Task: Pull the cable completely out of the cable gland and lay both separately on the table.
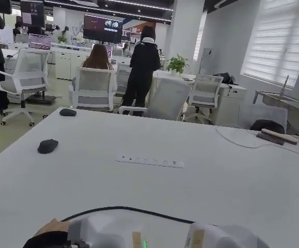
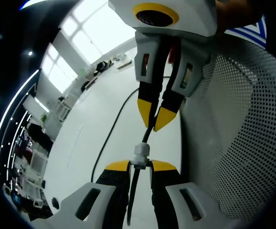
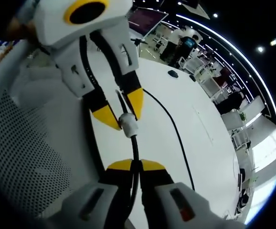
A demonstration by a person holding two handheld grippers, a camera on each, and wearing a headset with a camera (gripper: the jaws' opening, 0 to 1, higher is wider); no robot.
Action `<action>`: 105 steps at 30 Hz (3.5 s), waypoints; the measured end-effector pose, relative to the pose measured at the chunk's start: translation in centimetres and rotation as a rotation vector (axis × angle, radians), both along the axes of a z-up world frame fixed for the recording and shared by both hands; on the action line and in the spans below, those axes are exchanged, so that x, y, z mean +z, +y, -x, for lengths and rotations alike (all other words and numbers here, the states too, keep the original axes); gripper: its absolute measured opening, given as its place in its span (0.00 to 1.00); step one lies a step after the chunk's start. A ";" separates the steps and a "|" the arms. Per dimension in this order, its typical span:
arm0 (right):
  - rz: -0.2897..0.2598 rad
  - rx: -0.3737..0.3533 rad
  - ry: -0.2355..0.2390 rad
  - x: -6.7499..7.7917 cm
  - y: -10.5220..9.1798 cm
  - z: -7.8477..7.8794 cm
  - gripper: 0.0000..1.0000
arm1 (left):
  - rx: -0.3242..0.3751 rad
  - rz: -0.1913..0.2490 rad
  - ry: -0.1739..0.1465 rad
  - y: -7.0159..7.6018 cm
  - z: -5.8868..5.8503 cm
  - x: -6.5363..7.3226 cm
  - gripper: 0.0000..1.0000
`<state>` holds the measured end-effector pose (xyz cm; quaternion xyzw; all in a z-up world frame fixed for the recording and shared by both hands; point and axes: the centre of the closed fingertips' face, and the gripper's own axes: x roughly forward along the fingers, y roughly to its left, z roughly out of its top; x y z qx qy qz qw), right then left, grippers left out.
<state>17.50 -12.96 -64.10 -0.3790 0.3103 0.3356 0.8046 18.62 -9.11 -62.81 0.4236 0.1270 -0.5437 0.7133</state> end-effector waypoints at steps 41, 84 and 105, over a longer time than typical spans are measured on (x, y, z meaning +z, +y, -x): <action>0.010 -0.007 0.042 -0.8 -0.2 0.4 0.04 | -0.018 -0.010 0.010 -0.3 0.5 -0.3 0.17; -0.160 0.078 -0.165 13.1 2.4 -1.2 0.17 | 0.067 0.063 -0.105 2.6 -0.8 11.9 0.16; -0.143 0.145 -0.228 13.9 4.1 -1.2 0.03 | 0.035 0.111 -0.171 1.3 0.6 14.8 0.16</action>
